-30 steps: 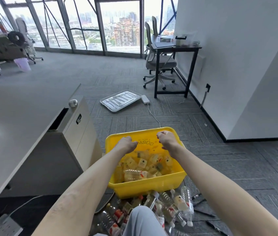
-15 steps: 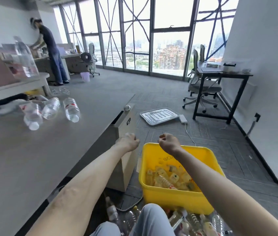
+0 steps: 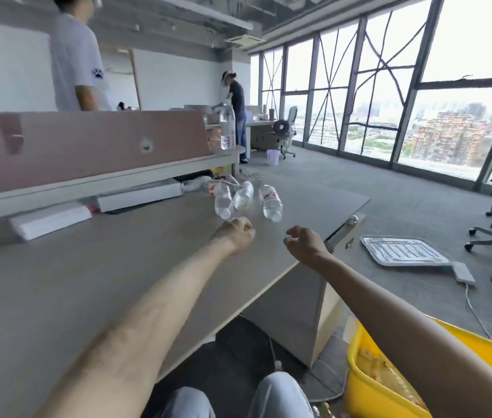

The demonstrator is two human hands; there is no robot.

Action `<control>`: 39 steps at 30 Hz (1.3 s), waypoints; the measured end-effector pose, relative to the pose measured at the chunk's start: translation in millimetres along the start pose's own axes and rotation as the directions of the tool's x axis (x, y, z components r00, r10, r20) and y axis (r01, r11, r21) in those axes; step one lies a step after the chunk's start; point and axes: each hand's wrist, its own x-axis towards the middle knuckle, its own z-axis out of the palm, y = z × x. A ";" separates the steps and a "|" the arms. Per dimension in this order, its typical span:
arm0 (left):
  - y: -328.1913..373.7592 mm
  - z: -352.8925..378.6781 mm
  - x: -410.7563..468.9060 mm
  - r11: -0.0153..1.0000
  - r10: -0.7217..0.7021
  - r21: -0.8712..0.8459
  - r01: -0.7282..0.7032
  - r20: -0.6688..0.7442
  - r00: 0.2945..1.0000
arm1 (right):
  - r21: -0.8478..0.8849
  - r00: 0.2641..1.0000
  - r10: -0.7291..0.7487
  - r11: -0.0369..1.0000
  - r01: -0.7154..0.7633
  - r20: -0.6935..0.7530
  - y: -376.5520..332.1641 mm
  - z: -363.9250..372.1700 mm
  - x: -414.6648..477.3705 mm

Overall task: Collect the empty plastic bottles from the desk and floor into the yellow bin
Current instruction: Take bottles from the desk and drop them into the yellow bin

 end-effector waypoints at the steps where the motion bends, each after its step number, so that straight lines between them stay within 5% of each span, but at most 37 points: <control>1: -15.8 -9.1 -2.8 1.000 -0.029 0.002 0.029 -0.016 0.999 | -0.001 1.000 -0.023 1.000 0.023 0.013 -14.1 8.1 5.3; 13: -134.4 -62.9 1.4 0.975 -0.222 -0.046 0.218 -0.106 0.969 | -0.039 0.989 -0.137 0.989 0.140 0.064 -95.1 86.6 72.6; 25: -142.3 -42.3 98.2 0.982 -0.185 -0.050 0.182 -0.062 0.981 | -0.280 0.957 -0.166 0.955 0.097 -0.236 -69.4 80.6 176.8; 33: -126.6 -27.6 154.6 0.991 -0.132 0.002 0.132 -0.092 0.987 | -0.234 0.992 0.067 0.968 -0.091 -0.108 -37.7 86.8 225.2; 39: -113.1 -34.1 200.1 0.958 -0.249 0.103 0.266 -0.151 0.956 | -0.010 0.967 0.146 0.988 -0.151 -0.209 -27.1 76.3 223.2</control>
